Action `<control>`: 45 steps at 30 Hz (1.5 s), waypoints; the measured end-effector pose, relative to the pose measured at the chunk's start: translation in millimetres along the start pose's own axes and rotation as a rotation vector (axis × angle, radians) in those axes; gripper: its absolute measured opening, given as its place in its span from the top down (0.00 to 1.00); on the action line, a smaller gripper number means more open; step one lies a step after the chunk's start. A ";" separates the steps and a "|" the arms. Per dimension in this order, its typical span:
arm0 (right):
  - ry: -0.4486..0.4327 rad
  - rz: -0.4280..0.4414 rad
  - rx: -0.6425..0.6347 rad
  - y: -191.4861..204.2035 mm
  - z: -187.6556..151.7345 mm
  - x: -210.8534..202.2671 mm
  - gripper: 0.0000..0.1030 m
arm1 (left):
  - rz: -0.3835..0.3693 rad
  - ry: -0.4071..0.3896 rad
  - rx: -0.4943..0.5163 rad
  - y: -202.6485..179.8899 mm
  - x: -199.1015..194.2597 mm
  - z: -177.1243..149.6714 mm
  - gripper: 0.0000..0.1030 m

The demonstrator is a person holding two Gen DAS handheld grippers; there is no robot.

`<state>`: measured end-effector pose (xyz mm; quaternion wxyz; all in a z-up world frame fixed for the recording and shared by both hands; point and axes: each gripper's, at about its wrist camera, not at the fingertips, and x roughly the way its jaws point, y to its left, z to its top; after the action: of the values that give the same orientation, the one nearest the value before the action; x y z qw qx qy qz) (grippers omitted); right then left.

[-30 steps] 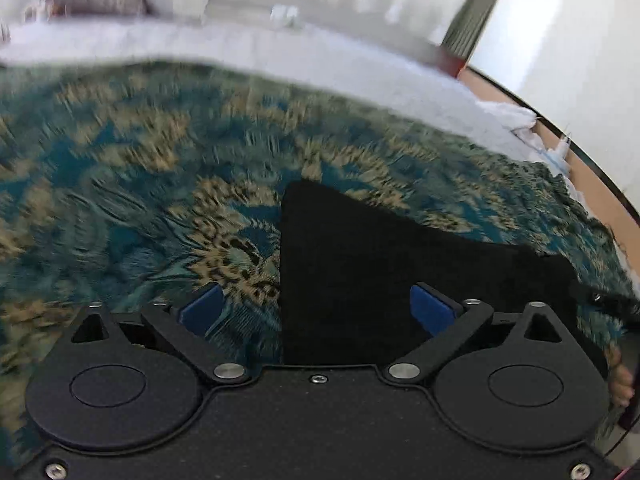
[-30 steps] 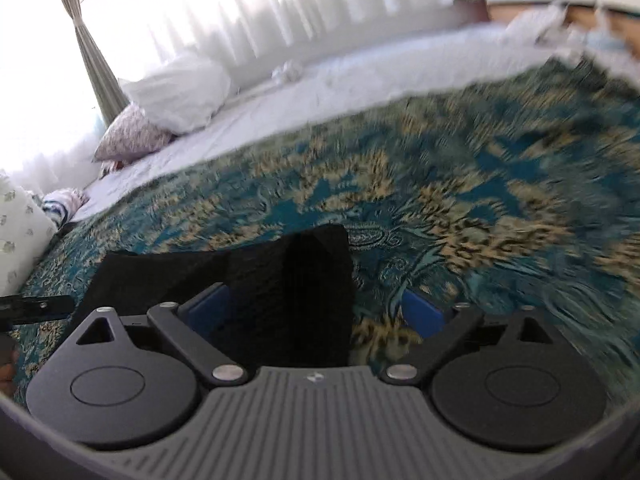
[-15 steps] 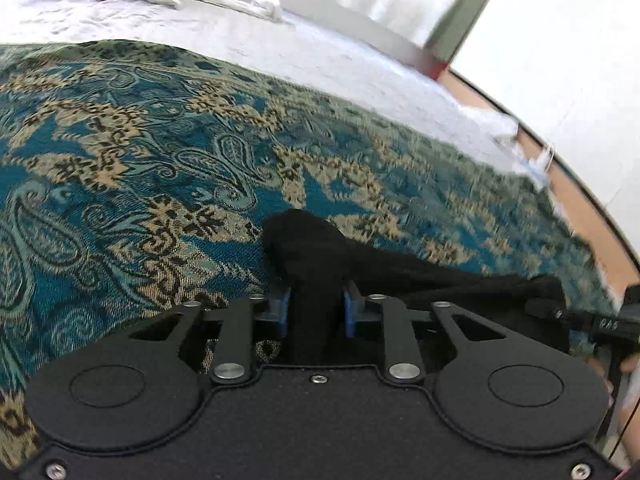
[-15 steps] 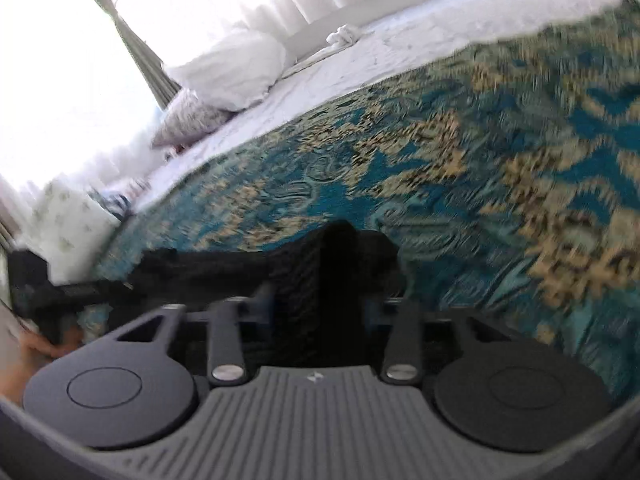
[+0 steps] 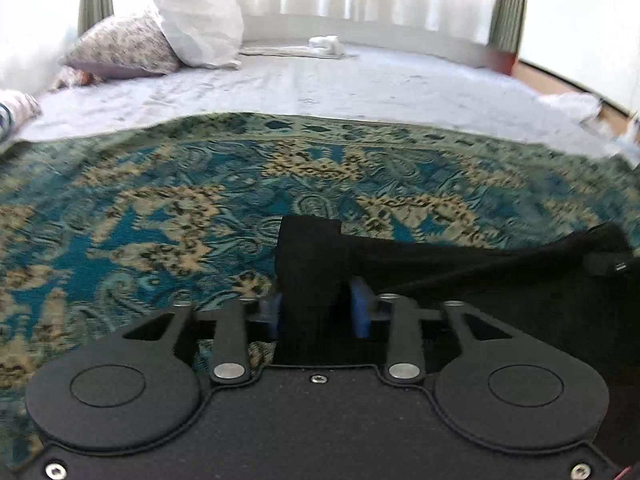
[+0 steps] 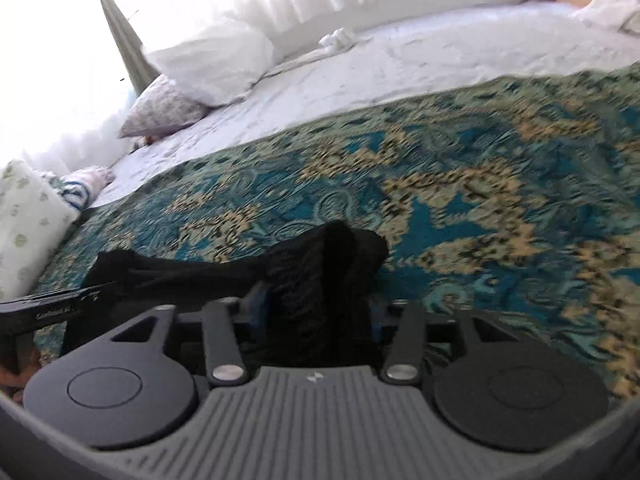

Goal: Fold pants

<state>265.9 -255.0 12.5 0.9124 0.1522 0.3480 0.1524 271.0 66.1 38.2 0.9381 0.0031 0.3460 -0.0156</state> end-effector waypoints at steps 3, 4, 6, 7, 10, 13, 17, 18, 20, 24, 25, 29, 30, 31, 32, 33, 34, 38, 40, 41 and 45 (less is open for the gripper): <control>-0.072 -0.092 -0.059 13.2 -9.4 -32.7 0.30 | 0.052 -0.015 0.030 -5.0 -20.1 -4.5 0.42; -0.102 -0.143 -0.089 20.9 -15.7 -47.8 0.30 | 0.057 -0.020 0.031 -6.7 -30.7 -7.5 0.38; -0.151 -0.217 -0.132 36.8 -31.3 -72.9 0.28 | 0.055 -0.034 0.021 -10.0 -53.2 -13.8 0.32; -0.171 -0.234 -0.146 45.2 -41.5 -85.6 0.26 | 0.057 -0.038 0.015 -11.8 -66.6 -19.6 0.24; -0.203 -0.229 -0.148 67.3 -76.1 -115.0 0.22 | 0.036 -0.053 -0.024 -17.3 -106.2 -42.7 0.15; -0.202 -0.224 -0.133 83.4 -113.2 -134.2 0.21 | 0.022 -0.052 -0.040 -29.1 -140.2 -71.7 0.06; -0.191 -0.261 -0.151 100.4 -153.3 -146.3 0.17 | 0.011 -0.022 -0.071 -40.5 -166.5 -113.1 0.06; -0.190 -0.262 -0.163 102.4 -159.0 -148.6 0.15 | 0.000 -0.014 -0.085 -41.6 -168.4 -121.2 0.06; -0.182 -0.269 -0.181 106.3 -168.3 -148.4 0.13 | -0.012 0.011 -0.099 -44.5 -168.9 -136.5 0.06; -0.162 -0.295 -0.190 107.6 -178.1 -141.1 0.11 | 0.029 0.000 -0.049 -56.9 -168.4 -156.5 0.04; -0.149 -0.305 -0.198 108.1 -180.7 -137.3 0.11 | 0.038 -0.005 -0.033 -59.8 -167.4 -159.9 0.02; -0.148 -0.333 -0.281 117.5 -192.7 -129.0 0.03 | 0.053 -0.020 -0.009 -64.7 -165.0 -164.7 0.00; -0.145 -0.334 -0.289 119.2 -194.2 -128.0 0.01 | 0.050 -0.018 -0.017 -64.1 -164.6 -164.3 0.00; -0.142 -0.334 -0.292 120.3 -195.3 -127.0 0.00 | 0.048 -0.017 -0.021 -64.1 -164.7 -164.7 0.00; -0.143 -0.338 -0.290 120.7 -196.7 -126.4 0.00 | 0.046 -0.017 -0.021 -63.9 -164.0 -164.2 0.00; -0.146 -0.340 -0.289 121.4 -198.2 -126.2 0.00 | 0.045 -0.017 -0.018 -63.5 -162.4 -163.4 0.00; -0.148 -0.341 -0.289 121.8 -198.9 -126.3 0.00 | 0.045 -0.018 -0.015 -63.6 -161.9 -163.5 0.00; -0.150 -0.343 -0.291 122.1 -200.5 -125.4 0.00 | 0.039 -0.035 -0.016 -61.7 -159.5 -165.8 0.00; -0.148 -0.338 -0.293 120.6 -200.4 -124.9 0.00 | 0.038 -0.041 -0.018 -61.6 -159.2 -166.6 0.00; -0.147 -0.336 -0.294 120.2 -200.5 -124.5 0.00 | 0.039 -0.043 -0.018 -61.6 -158.8 -166.6 0.00; -0.140 -0.329 -0.294 120.2 -199.8 -123.6 0.00 | 0.050 -0.038 -0.003 -63.9 -157.0 -165.3 0.00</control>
<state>21.1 -159.2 -10.7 0.9592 -0.0311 0.2781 0.0398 42.4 9.3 14.7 0.9447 0.0102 0.3277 0.0084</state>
